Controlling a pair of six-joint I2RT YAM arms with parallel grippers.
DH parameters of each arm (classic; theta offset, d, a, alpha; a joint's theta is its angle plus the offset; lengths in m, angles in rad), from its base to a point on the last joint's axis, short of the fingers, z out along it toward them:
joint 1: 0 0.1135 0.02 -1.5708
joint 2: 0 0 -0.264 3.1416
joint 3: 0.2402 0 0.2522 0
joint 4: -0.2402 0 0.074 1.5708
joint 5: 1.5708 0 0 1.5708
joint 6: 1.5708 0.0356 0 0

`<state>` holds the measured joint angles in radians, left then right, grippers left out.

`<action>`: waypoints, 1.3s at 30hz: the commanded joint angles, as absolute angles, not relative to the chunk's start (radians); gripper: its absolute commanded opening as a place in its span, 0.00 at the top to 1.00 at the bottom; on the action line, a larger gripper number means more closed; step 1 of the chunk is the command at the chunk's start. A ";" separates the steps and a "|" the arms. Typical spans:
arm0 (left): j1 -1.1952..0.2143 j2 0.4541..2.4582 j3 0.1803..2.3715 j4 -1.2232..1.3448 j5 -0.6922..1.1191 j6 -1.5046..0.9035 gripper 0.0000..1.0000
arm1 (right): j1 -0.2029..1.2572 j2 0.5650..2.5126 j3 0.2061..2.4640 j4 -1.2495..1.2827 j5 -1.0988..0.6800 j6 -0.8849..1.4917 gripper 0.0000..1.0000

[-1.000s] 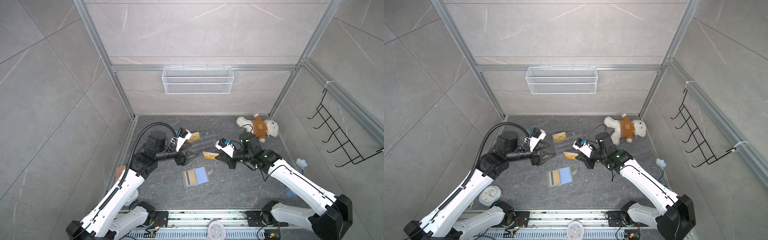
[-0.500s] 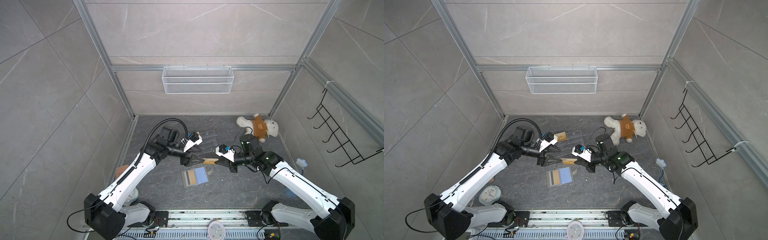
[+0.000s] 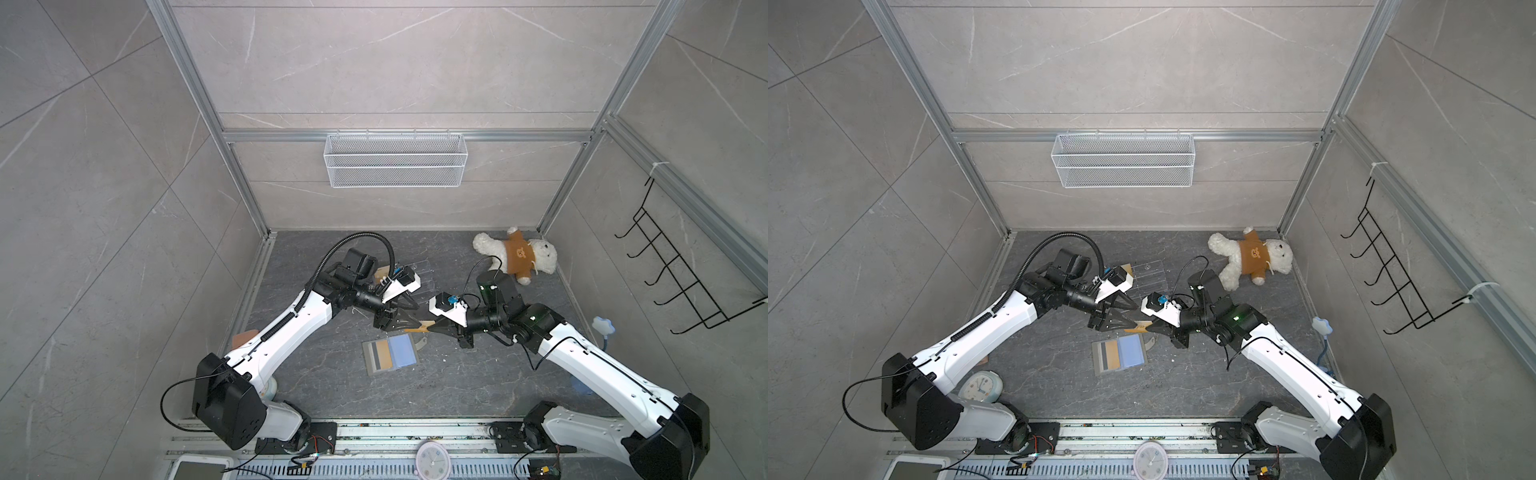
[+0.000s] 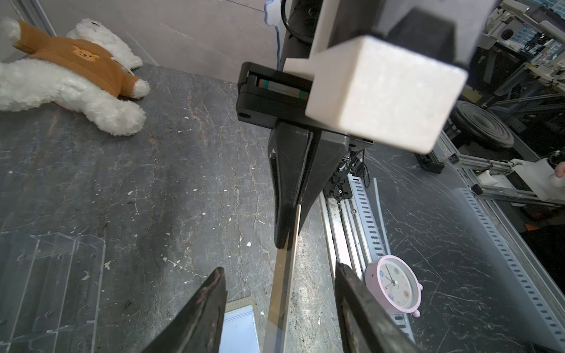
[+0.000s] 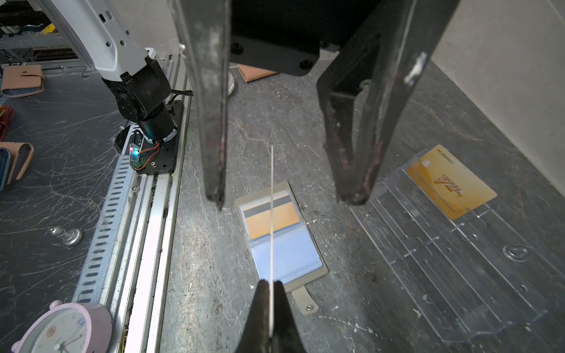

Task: Take the credit cards out of the card holder
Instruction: Take out the credit card from the card slot.

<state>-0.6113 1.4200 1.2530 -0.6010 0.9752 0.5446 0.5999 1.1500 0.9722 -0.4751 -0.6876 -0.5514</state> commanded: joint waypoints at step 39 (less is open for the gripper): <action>-0.535 1.480 1.381 -0.727 0.729 0.732 1.00 | 0.618 0.947 0.912 -0.245 -0.136 -0.287 0.00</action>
